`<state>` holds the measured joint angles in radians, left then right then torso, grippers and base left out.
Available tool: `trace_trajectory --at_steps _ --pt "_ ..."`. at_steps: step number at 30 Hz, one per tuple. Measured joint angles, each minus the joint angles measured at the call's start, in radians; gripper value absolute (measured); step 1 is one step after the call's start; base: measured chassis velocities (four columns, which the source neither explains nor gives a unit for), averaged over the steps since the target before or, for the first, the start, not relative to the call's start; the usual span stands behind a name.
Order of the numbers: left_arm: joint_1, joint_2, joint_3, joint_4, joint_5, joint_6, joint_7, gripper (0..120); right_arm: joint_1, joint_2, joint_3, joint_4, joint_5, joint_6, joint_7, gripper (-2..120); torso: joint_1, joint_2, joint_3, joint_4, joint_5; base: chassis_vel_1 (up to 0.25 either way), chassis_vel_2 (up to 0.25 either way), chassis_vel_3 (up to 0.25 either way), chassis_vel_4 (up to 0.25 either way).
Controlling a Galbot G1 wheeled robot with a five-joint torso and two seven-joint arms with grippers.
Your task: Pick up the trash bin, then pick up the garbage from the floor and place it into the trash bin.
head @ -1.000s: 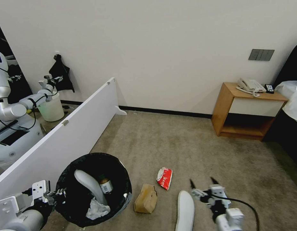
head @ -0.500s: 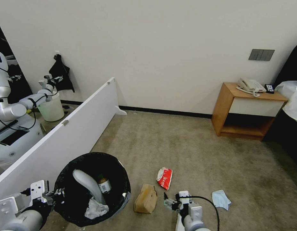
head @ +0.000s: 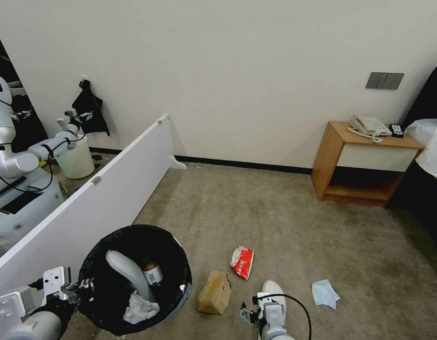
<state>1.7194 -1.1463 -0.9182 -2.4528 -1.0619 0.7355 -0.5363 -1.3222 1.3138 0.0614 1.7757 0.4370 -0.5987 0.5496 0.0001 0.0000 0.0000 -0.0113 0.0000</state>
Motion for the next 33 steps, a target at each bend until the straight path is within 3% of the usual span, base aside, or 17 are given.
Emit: trace_trajectory --at_steps 33 --pt "0.004 -0.004 -0.007 -0.008 0.002 0.0 0.001 3 0.148 0.076 0.011 -0.269 0.022 -0.03 0.053 100 0.0 0.0 0.0 0.0 0.0 0.0 0.0 0.0 0.0"
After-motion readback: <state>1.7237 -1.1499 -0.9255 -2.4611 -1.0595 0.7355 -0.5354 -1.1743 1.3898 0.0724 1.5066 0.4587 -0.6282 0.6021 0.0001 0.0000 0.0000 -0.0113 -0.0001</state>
